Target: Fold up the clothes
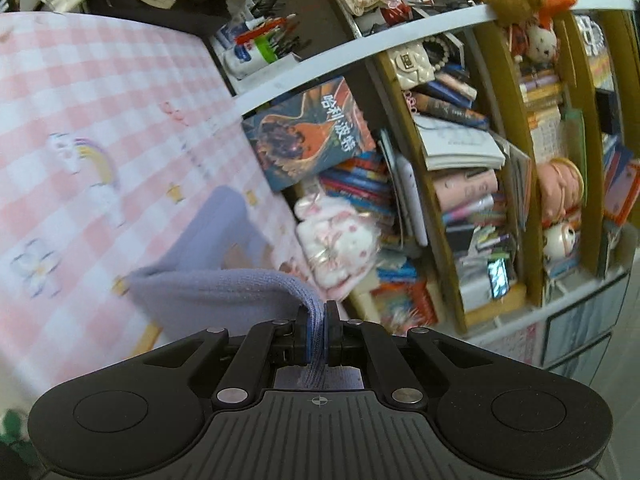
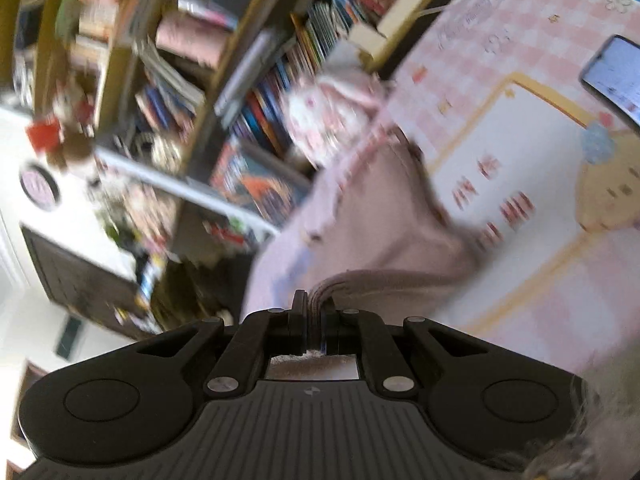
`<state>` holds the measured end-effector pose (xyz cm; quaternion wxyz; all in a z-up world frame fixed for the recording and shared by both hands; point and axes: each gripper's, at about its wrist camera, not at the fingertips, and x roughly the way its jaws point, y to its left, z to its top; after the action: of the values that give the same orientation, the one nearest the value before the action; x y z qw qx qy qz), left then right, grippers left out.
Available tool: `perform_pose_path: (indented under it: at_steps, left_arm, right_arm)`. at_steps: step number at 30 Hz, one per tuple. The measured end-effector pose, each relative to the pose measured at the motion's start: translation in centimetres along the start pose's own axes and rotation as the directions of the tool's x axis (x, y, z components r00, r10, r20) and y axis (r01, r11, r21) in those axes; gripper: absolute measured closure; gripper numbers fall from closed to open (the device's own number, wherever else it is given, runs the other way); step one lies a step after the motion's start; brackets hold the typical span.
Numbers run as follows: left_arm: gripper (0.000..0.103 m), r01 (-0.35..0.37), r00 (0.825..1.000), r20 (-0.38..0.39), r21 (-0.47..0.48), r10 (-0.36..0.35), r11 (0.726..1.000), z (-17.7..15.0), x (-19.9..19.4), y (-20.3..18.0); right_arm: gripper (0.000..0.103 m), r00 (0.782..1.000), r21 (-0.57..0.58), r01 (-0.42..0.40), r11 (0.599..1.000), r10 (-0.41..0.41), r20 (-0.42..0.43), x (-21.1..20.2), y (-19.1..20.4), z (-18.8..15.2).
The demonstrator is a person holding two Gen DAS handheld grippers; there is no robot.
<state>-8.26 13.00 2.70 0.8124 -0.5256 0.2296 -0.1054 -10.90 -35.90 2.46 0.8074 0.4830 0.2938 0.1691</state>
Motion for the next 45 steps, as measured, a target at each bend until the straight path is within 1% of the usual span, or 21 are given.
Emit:
perform_pose_path:
  at_steps: [5,11,15,18,21,22,23,25,27,28,29,31,33,35,37,38,39,40,41,43,45]
  left_arm:
    - [0.099,-0.02,1.0,-0.023,0.015,0.02,1.0,2.7,4.3,0.1]
    - [0.098,-0.068,0.994,-0.088,0.046,0.072,0.997,5.3,8.4,1.0]
    - [0.098,-0.103,0.984,-0.14,0.053,0.11,0.993,6.6,11.2,2.1]
    - [0.097,-0.138,0.973,-0.179,0.064,0.147,0.988,7.3,13.0,2.9]
    - [0.093,-0.172,0.959,-0.215,0.084,0.186,0.982,7.8,14.4,3.7]
    - [0.089,-0.187,0.953,-0.223,0.098,0.205,0.977,7.9,14.8,3.8]
    - [0.086,-0.208,0.947,-0.226,0.117,0.23,0.971,8.1,15.0,3.9]
    - [0.067,-0.249,0.935,-0.22,0.154,0.279,0.956,8.5,15.1,3.9]
    - [0.06,-0.272,0.934,-0.19,0.177,0.304,0.946,9.4,14.9,3.8]
    - [0.059,-0.281,0.935,-0.168,0.189,0.313,0.941,9.8,14.6,3.8]
    - [0.059,-0.291,0.935,-0.145,0.201,0.323,0.935,10.2,14.3,3.7]
    - [0.059,-0.317,0.929,-0.117,0.235,0.35,0.919,10.6,13.9,3.7]
    - [0.059,-0.338,0.922,-0.1,0.27,0.375,0.902,10.9,13.6,3.7]
    - [0.059,-0.337,0.913,-0.11,0.334,0.392,0.88,10.3,13.8,3.5]
    - [0.057,-0.328,0.905,-0.126,0.398,0.406,0.856,9.5,14.2,3.2]
    - [0.055,-0.321,0.9,-0.137,0.432,0.413,0.843,8.9,14.5,3.0]
    - [0.049,-0.32,0.893,-0.143,0.461,0.426,0.827,8.5,15.0,2.9]
    - [0.048,-0.32,0.886,-0.149,0.49,0.439,0.811,8.0,15.4,2.7]
    - [0.048,-0.319,0.878,-0.154,0.518,0.453,0.794,7.5,15.8,2.6]
    - [0.049,-0.315,0.871,-0.149,0.56,0.468,0.766,6.9,16.4,2.4]
    - [0.052,-0.311,0.866,-0.14,0.599,0.479,0.737,6.3,17.0,2.2]
  right_arm:
    - [0.098,0.999,0.004,0.01,1.0,-0.011,0.052,3.7,1.2,2.9]
    - [0.098,0.996,-0.004,0.052,0.999,-0.051,0.078,8.1,1.4,5.4]
    - [0.098,0.992,0.012,0.103,0.995,-0.104,0.078,11.0,0.6,6.6]
    - [0.098,0.987,0.011,0.147,0.989,-0.147,0.071,12.7,0.0,7.2]
    - [0.097,0.981,0.01,0.185,0.983,-0.185,0.06,14.3,-0.6,7.6]
    - [0.097,0.978,0.011,0.202,0.979,-0.202,0.056,14.7,-0.8,7.7]
    - [0.097,0.974,0.011,0.22,0.975,-0.22,0.053,15.1,-0.9,7.8]
    - [0.092,0.964,0.007,0.261,0.965,-0.261,0.054,15.8,-1.2,8.0]
    - [0.084,0.952,-0.002,0.299,0.954,-0.298,0.073,16.0,-1.2,8.3]
    - [0.074,0.945,-0.008,0.316,0.949,-0.314,0.087,15.9,-1.2,8.5]
    - [0.07,0.939,-0.012,0.333,0.943,-0.33,0.1,15.9,-1.1,8.7]
    - [0.069,0.929,-0.026,0.354,0.935,-0.349,0.121,15.6,-1.1,9.1]
    - [0.065,0.92,-0.052,0.376,0.925,-0.366,0.139,15.4,-0.9,9.4]
    - [0.061,0.907,-0.097,0.409,0.907,-0.393,0.149,15.5,-0.7,9.5]
    - [0.06,0.892,-0.166,0.447,0.879,-0.426,0.148,15.9,-0.4,9.3]
    - [0.06,0.884,-0.209,0.467,0.859,-0.445,0.145,16.3,-0.3,9.1]
    - [0.06,0.877,-0.25,0.481,0.841,-0.46,0.138,16.8,-0.1,8.8]
    - [0.06,0.871,-0.291,0.491,0.821,-0.474,0.131,17.4,0.0,8.4]
    - [0.059,0.866,-0.318,0.496,0.808,-0.484,0.124,17.8,0.1,8.1]
    - [0.058,0.855,-0.361,0.509,0.781,-0.505,0.114,18.6,0.2,7.4]
    - [0.058,0.832,-0.402,0.539,0.74,-0.541,0.12,19.4,0.2,6.8]
